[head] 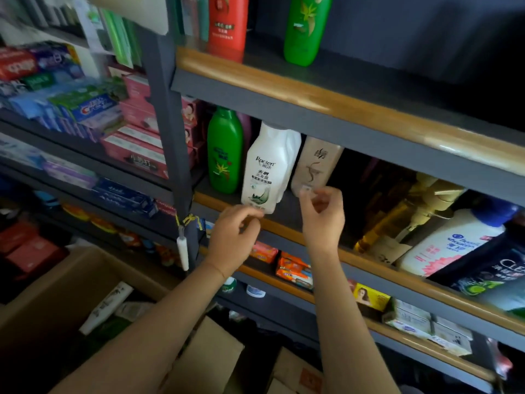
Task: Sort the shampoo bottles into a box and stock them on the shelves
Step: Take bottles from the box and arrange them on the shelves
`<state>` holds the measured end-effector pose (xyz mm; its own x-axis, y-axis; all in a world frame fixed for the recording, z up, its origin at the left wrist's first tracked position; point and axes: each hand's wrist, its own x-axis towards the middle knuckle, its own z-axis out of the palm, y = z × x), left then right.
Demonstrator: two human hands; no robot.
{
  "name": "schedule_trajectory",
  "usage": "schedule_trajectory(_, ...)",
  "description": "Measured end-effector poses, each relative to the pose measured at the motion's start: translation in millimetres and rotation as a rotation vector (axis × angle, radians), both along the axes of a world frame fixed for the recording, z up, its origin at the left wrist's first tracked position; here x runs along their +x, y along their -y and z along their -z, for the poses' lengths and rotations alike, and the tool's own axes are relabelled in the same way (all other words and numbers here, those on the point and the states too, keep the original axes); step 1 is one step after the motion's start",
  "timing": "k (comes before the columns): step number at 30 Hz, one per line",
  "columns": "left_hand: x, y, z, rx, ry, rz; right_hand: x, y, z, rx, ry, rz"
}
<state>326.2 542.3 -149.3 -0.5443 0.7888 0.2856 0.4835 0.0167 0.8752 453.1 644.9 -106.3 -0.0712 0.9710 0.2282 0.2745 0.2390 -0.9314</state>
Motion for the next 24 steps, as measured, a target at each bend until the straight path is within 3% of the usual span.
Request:
schedule_trajectory(3,-33,46,44,-0.235,0.246,-0.057,-30,49,27,-0.111,-0.047,-0.321)
schedule_trajectory(6,-72,121,103,-0.447,0.328,-0.192,-79,95,82,-0.320,0.099,-0.601)
schedule_trajectory(11,-127,258,174,-0.825,0.336,-0.501,-142,171,211,-0.720,0.497,-0.829)
schedule_trajectory(14,-153,321,207,-0.964,0.093,-0.720,-172,210,264,-0.851,0.638,-0.926)
schedule_trajectory(17,-172,356,221,-0.976,0.000,-0.904,-197,240,299,-0.927,0.778,-0.985)
schedule_trajectory(22,-194,367,248,-0.746,0.452,-0.999,-232,273,343,-0.953,0.933,-0.919)
schedule_trajectory(24,-191,359,251,-0.709,0.451,-1.037,-239,277,355,-0.943,0.965,-0.882)
